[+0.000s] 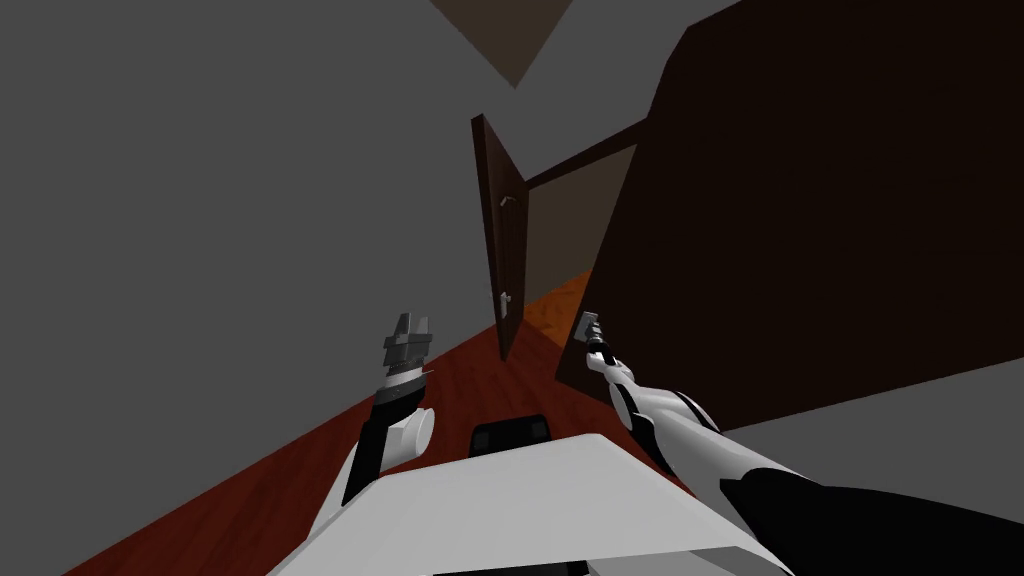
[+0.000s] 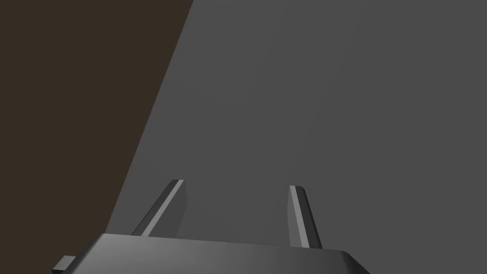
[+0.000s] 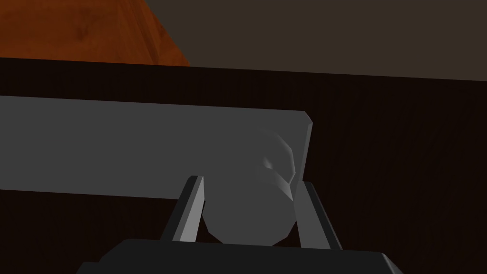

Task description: Pull the door open

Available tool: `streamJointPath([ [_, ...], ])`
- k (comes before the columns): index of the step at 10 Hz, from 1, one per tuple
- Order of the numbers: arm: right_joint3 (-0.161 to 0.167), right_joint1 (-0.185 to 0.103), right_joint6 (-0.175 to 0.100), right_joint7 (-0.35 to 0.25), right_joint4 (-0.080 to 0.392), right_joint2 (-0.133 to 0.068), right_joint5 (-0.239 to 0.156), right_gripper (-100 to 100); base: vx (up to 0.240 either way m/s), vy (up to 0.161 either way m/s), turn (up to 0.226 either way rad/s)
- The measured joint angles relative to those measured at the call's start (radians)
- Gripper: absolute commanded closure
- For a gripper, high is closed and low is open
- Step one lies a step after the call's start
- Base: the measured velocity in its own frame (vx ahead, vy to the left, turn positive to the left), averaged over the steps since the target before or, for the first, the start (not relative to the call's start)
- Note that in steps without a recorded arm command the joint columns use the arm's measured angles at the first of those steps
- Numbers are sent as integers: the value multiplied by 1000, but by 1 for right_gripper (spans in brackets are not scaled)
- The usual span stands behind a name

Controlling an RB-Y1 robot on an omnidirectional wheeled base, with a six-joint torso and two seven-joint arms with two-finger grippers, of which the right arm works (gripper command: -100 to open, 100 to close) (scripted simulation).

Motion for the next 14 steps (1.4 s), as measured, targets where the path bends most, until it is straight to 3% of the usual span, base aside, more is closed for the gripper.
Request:
streamJointPath([
  [1,1,9,11,2,-15,6,0,100,-122,-25,36],
  [5,34,-14,3,-20,-10,8,18,100,-156,-26,43],
  [9,46,17,38,-19,-86,32,24,100,-153,-16,36],
  [12,68,16,43,-31,-103,39,35,100,-168,-32,40],
  [14,89,-5,28,-45,-65,40,45,100,-179,-61,64],
])
